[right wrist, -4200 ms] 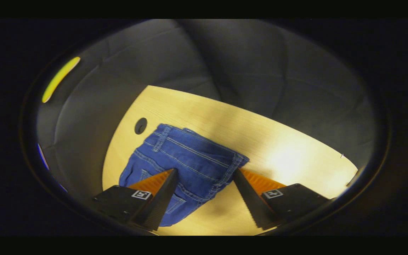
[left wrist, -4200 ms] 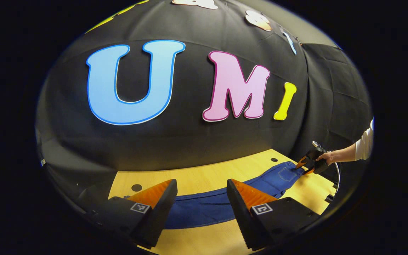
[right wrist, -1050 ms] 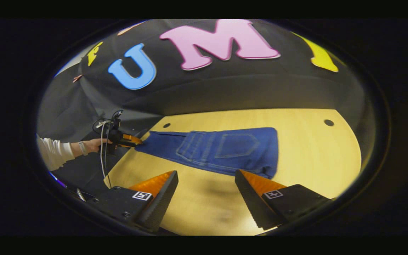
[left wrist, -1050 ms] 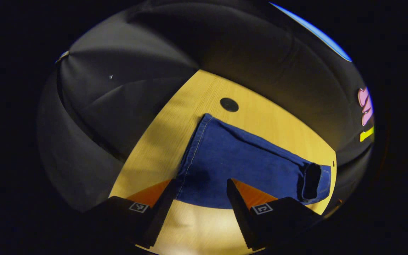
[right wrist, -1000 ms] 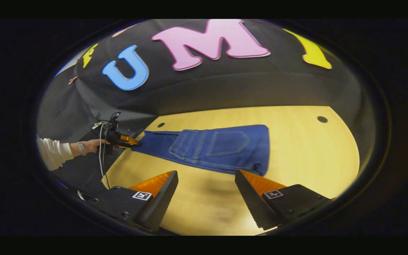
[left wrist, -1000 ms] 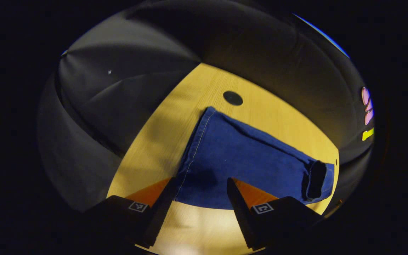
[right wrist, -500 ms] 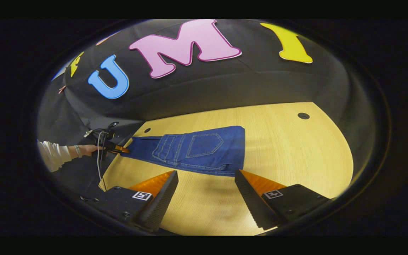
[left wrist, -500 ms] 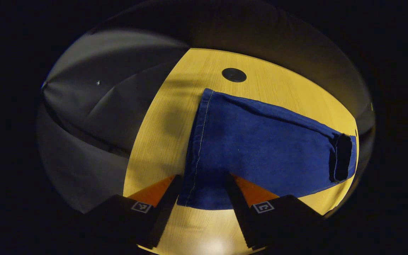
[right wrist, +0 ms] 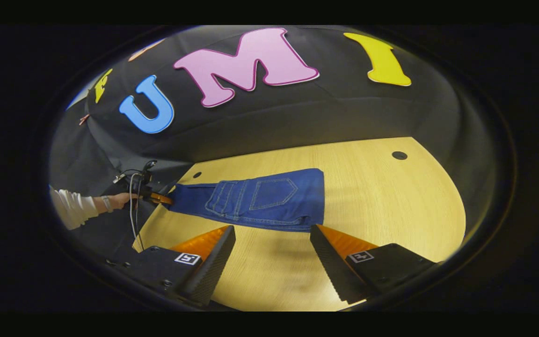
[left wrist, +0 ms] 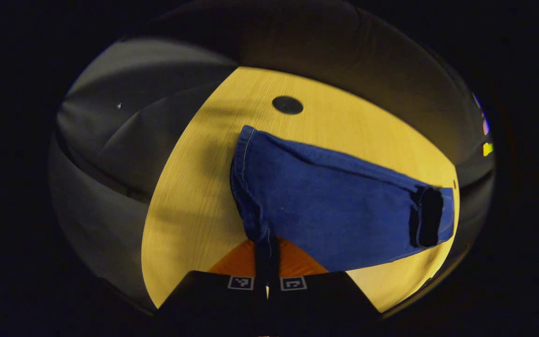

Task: Grasp the waist and the cuffs of the jeans and fold them to make the two legs overlap; first hold the waist and fold one-third of the jeans toward the cuffs, then hold the cuffs and fold the remaining one-third in the same direction to finish folding.

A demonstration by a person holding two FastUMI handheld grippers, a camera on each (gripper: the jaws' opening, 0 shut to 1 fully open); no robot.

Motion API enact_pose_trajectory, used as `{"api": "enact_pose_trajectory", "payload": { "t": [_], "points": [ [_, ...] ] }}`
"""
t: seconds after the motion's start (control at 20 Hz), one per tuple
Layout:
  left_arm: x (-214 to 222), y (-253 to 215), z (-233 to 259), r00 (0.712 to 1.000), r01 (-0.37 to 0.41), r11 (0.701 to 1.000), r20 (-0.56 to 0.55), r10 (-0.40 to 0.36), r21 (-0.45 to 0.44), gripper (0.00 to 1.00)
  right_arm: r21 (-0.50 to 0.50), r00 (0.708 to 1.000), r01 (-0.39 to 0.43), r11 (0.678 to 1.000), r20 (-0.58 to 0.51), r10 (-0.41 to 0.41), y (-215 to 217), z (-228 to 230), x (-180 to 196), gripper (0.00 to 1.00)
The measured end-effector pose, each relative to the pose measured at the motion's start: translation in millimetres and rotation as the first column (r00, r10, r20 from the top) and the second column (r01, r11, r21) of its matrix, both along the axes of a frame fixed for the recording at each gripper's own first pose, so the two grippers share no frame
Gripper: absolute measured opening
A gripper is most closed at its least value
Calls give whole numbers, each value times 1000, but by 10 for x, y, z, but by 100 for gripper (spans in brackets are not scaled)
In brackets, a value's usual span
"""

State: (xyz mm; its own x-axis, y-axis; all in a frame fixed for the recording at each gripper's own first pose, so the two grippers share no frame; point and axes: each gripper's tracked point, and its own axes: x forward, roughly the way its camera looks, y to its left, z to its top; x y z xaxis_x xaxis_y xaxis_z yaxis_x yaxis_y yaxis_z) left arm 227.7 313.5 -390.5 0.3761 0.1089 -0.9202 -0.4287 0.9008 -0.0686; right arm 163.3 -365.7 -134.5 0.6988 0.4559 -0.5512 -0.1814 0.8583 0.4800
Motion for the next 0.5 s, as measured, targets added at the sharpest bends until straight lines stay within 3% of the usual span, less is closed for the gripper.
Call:
{"api": "enact_pose_trajectory", "payload": {
  "t": [0.2, 0.25, 0.35, 0.4, 0.45, 0.5],
  "points": [
    [195, -432, 660, 979, 82, 994, 191, -68, -66, 6, 26, 1000, 24, 999, 8, -24, -45, 39, 72, 98],
    [232, -534, 802, 971, 103, 993, 224, -87, -59, 6, 33, 1000, 26, 999, 11, -27, -37, 48, 73, 91],
    [271, -776, 1005, 951, 156, 987, 278, -137, -45, 6, 43, 1000, 23, 999, 19, -24, -17, 76, 71, 91],
    [285, -999, 1176, 938, 184, 981, 307, -158, -55, 10, 47, 1000, 17, 999, 23, -18, -14, 84, 55, 98],
    [317, -1209, 1315, 924, 212, 975, 337, -180, -59, 6, 51, 1000, 10, 999, 27, -11, -13, 94, 42, 98],
    [401, -1448, 1411, 908, 243, 968, 364, -207, -58, 6, 53, 1000, 2, 999, 30, -4, -20, 90, 27, 91]
  ]
}}
